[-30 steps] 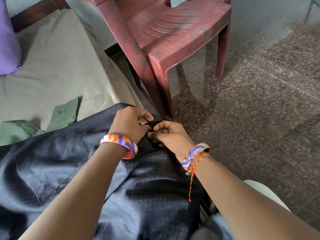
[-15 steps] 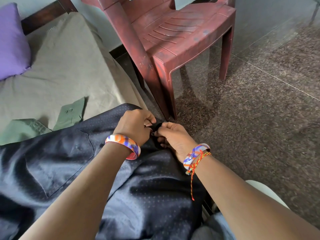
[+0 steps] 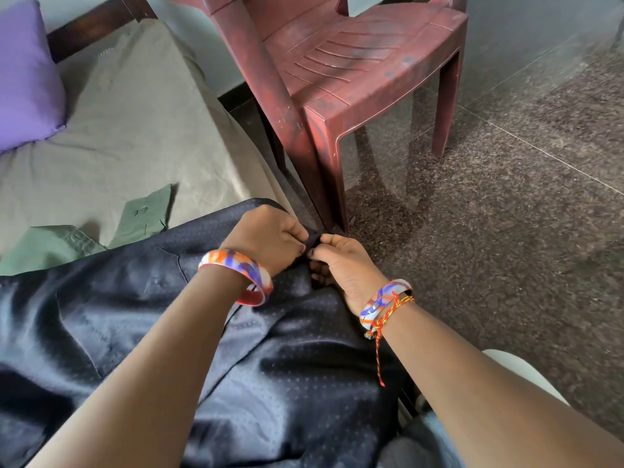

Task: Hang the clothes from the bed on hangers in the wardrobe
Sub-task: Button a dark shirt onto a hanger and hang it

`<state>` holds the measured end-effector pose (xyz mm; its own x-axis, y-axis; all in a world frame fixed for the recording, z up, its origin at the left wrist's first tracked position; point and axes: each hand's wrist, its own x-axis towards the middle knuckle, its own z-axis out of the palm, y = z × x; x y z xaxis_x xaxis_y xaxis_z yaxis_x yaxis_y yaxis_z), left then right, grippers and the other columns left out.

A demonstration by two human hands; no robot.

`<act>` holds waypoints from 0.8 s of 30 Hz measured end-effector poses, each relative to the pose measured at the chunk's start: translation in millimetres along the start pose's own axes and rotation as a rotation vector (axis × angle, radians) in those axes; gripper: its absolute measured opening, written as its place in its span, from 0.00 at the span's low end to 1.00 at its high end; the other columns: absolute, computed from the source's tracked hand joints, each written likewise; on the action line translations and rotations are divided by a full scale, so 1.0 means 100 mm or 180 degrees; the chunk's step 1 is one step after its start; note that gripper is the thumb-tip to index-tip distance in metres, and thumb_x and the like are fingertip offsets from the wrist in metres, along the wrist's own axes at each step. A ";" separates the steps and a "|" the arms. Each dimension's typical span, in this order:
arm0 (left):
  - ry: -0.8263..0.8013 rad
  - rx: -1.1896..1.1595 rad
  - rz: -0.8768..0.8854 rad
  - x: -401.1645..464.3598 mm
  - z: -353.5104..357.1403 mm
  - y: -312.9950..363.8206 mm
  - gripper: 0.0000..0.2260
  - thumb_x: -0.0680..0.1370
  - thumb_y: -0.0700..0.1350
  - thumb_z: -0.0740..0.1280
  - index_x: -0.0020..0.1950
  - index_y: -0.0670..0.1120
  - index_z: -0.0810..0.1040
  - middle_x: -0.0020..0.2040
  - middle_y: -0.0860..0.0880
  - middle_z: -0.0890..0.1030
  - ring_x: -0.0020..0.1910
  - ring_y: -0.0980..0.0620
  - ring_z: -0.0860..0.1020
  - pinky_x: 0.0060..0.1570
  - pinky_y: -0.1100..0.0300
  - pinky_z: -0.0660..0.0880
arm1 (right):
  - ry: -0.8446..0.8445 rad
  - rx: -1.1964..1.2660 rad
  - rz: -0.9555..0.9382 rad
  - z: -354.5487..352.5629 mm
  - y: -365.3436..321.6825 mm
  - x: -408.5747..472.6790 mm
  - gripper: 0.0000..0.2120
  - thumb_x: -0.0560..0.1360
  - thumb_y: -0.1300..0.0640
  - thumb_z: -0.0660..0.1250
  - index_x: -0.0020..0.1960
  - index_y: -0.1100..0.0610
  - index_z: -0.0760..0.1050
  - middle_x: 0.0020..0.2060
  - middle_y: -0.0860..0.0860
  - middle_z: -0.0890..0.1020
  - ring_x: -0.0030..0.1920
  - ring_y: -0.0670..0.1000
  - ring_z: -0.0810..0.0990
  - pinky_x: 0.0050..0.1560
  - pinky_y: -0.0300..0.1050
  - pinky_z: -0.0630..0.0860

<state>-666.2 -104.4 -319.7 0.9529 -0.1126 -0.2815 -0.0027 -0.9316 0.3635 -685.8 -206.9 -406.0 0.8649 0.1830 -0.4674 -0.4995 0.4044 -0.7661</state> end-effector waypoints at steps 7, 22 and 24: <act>0.0190 -0.0948 -0.0315 -0.04 0.02 -0.15 0.09 0.69 0.35 0.72 0.40 0.48 0.77 0.34 0.53 0.82 0.29 0.66 0.77 0.39 0.74 0.73 | -0.0090 0.0448 -0.0011 0.03 -0.06 -0.06 0.08 0.75 0.68 0.64 0.52 0.59 0.72 0.37 0.53 0.78 0.35 0.46 0.77 0.28 0.32 0.73; 0.0327 -0.1921 -0.0237 -0.17 -0.01 -0.26 0.09 0.69 0.33 0.73 0.37 0.47 0.81 0.32 0.49 0.81 0.33 0.57 0.79 0.42 0.66 0.78 | -0.0361 0.0884 -0.0054 0.04 -0.08 -0.08 0.11 0.72 0.70 0.67 0.45 0.56 0.71 0.29 0.47 0.81 0.30 0.42 0.80 0.31 0.34 0.77; 0.0207 -0.2437 -0.0502 -0.16 -0.02 -0.29 0.11 0.70 0.31 0.71 0.34 0.47 0.82 0.30 0.49 0.81 0.34 0.54 0.79 0.43 0.63 0.79 | -0.0427 0.0959 -0.0005 0.05 -0.08 -0.08 0.10 0.72 0.70 0.67 0.46 0.56 0.71 0.31 0.48 0.82 0.32 0.43 0.81 0.34 0.35 0.78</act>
<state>-680.5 -75.0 -323.8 0.9406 0.0437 -0.3367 0.3214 -0.4347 0.8413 -688.4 -207.2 -393.8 0.8744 0.2906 -0.3886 -0.4786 0.6481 -0.5923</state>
